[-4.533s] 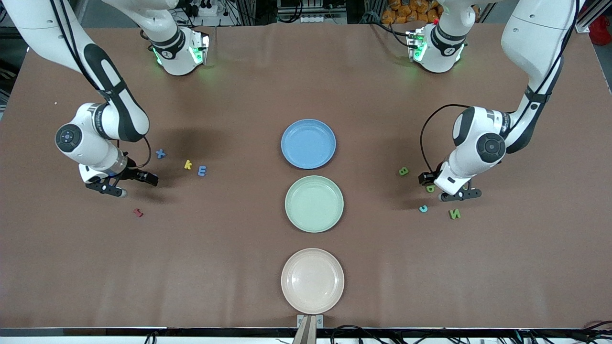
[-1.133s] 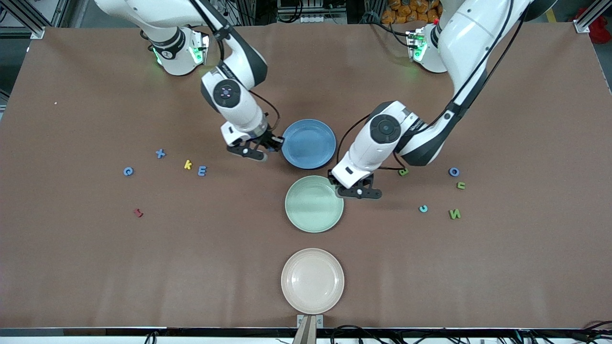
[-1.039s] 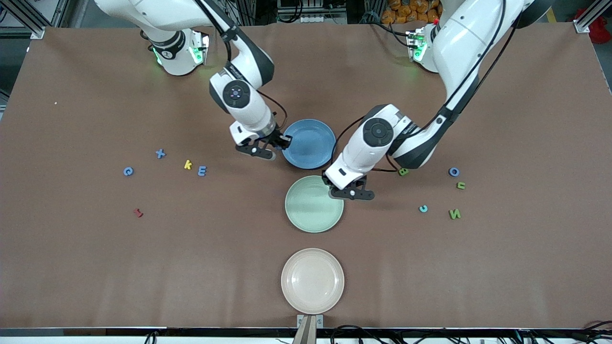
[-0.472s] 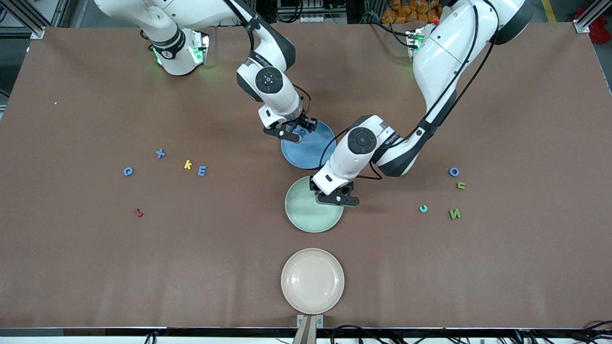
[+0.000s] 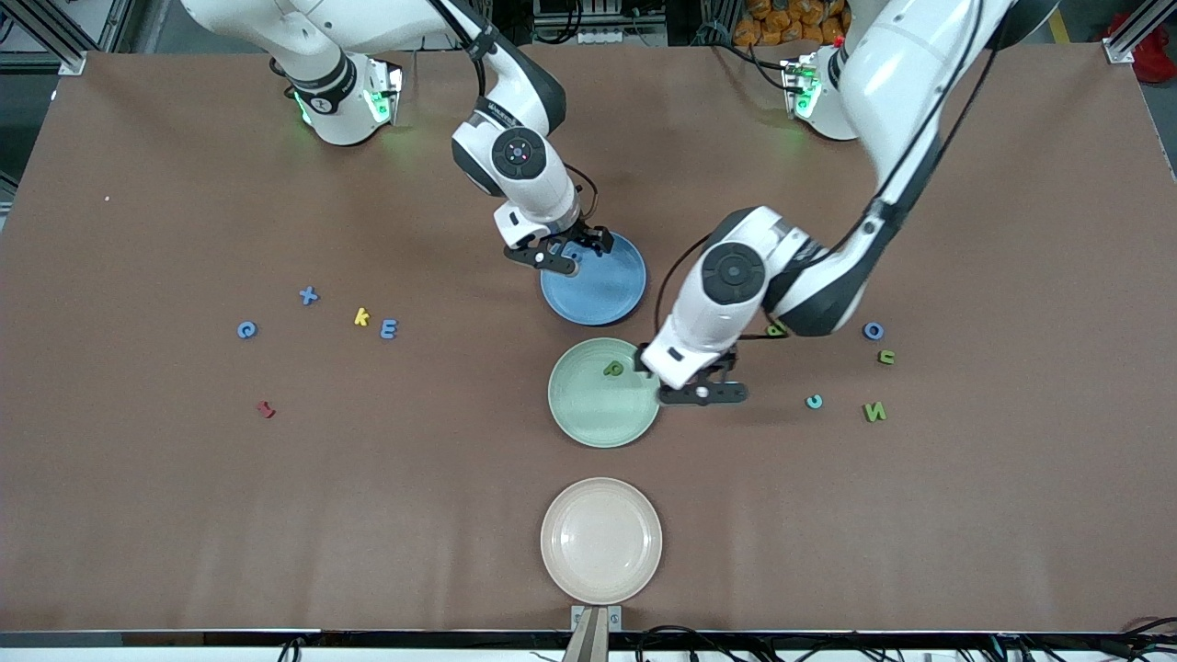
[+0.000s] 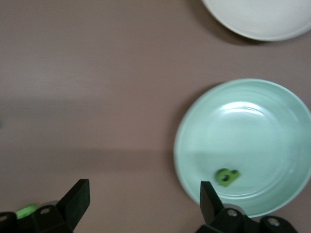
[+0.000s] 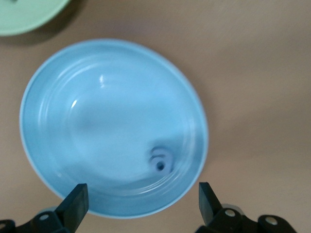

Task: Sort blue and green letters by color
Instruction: 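Drop green letter on green plate while the right drops blue a on blue plate, then grasp the green B with the left gripper while the right gripper reaches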

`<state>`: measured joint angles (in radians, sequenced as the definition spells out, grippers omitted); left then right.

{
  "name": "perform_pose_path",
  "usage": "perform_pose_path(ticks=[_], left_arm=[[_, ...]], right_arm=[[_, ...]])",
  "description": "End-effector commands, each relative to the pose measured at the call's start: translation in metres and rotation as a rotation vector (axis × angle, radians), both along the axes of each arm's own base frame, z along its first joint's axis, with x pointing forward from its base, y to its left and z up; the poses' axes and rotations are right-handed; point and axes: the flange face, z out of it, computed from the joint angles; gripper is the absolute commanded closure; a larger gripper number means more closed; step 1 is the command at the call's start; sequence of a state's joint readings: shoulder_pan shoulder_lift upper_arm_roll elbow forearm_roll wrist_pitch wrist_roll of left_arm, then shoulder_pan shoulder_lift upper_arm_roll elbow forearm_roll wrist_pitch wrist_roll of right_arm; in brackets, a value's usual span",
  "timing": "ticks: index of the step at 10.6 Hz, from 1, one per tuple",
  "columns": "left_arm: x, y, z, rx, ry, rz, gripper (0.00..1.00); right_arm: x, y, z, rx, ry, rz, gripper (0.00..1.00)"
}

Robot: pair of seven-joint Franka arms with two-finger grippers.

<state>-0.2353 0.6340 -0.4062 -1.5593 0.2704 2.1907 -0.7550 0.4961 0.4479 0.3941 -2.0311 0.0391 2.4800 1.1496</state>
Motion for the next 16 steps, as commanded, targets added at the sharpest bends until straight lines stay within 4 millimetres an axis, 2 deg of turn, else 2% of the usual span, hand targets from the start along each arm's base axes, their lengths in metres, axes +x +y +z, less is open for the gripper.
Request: perform_pose_path(ticks=[1,2,4,6,7,8,10,12,14,16], left_arm=[[-0.003,0.071,0.015,0.135,0.066,0.079,0.0],[0.002,0.104,0.006,0.139,0.097,0.128,0.0],[0.003,0.141,-0.013,0.098,0.157,0.218,0.0],[-0.012,0.174,-0.041,0.041,0.162,0.259,0.0],[-0.022,0.186,-0.059,0.004,0.161,0.284,0.05],[-0.032,0.189,-0.073,-0.013,0.156,0.323,0.1],[-0.049,0.18,-0.091,-0.019,0.167,0.38,0.16],[-0.065,0.179,-0.1,0.004,0.195,0.426,0.2],[-0.072,0.18,-0.105,0.015,0.209,0.43,0.22],[-0.081,0.182,-0.109,0.029,0.217,0.436,0.22]], right_arm=[[0.037,-0.046,0.031,-0.057,-0.034,0.009,0.0],[0.051,-0.07,0.035,-0.068,-0.041,0.027,0.0],[0.087,-0.128,0.041,-0.076,-0.046,0.035,0.0],[0.122,-0.203,0.057,-0.078,-0.078,0.065,0.0],[0.137,-0.246,0.063,-0.09,-0.064,0.091,0.0],[0.151,-0.291,0.069,-0.095,-0.056,0.09,0.0],[0.167,-0.354,0.075,-0.111,-0.069,0.06,0.0],[0.167,-0.403,0.073,-0.132,-0.069,0.04,0.0],[0.147,-0.46,0.059,-0.14,-0.048,0.077,0.0],[0.127,-0.482,0.036,-0.134,-0.038,0.086,0.0]])
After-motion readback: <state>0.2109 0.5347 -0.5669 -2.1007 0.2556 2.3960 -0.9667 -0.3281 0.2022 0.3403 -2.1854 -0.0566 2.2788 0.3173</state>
